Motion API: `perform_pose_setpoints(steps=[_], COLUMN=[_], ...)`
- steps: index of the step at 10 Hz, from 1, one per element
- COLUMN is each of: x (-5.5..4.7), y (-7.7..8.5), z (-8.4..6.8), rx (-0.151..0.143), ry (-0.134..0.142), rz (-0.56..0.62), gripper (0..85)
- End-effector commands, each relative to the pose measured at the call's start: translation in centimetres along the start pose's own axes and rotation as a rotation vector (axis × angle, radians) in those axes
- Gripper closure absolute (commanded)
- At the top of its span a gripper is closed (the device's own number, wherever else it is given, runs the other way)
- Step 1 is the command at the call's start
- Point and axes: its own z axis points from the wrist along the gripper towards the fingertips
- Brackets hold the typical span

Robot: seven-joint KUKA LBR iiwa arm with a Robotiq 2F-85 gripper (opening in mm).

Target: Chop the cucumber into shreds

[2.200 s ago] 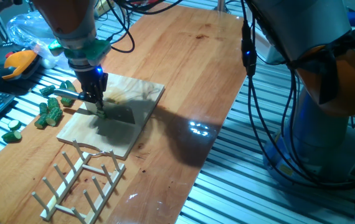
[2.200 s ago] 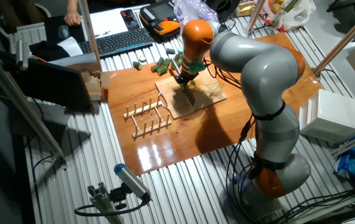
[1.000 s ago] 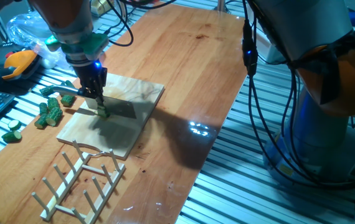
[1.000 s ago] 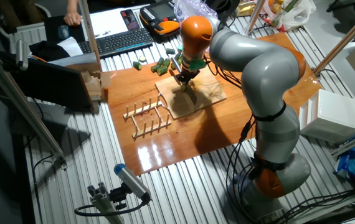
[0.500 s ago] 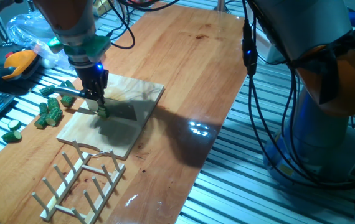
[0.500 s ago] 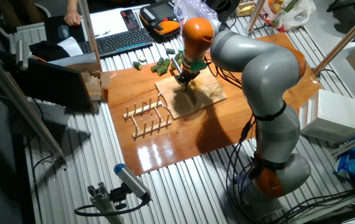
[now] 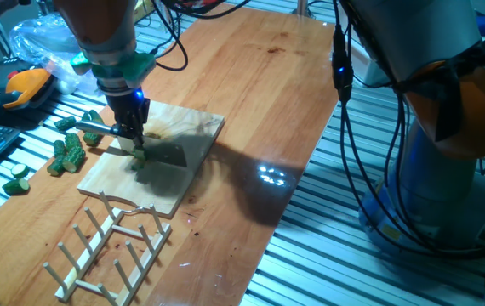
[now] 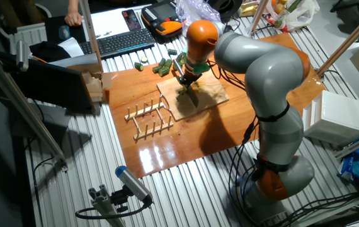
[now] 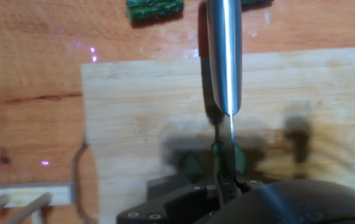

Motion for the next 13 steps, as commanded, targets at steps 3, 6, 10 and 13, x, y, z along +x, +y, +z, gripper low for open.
perform_pose_setpoints(steps=[3, 6, 10, 13], x=[0.0, 0.4, 0.5, 0.7], y=[0.0, -0.7, -0.9, -1.3], z=[-1.0, -1.0, -0.4, 0.5], rx=[0.010, 0.026, 0.025, 0.015], ry=[-0.003, -0.010, -0.013, -0.023], rz=[-0.003, 0.003, 0.006, 0.000], gripper=[85.0, 85.0, 85.0, 85.0])
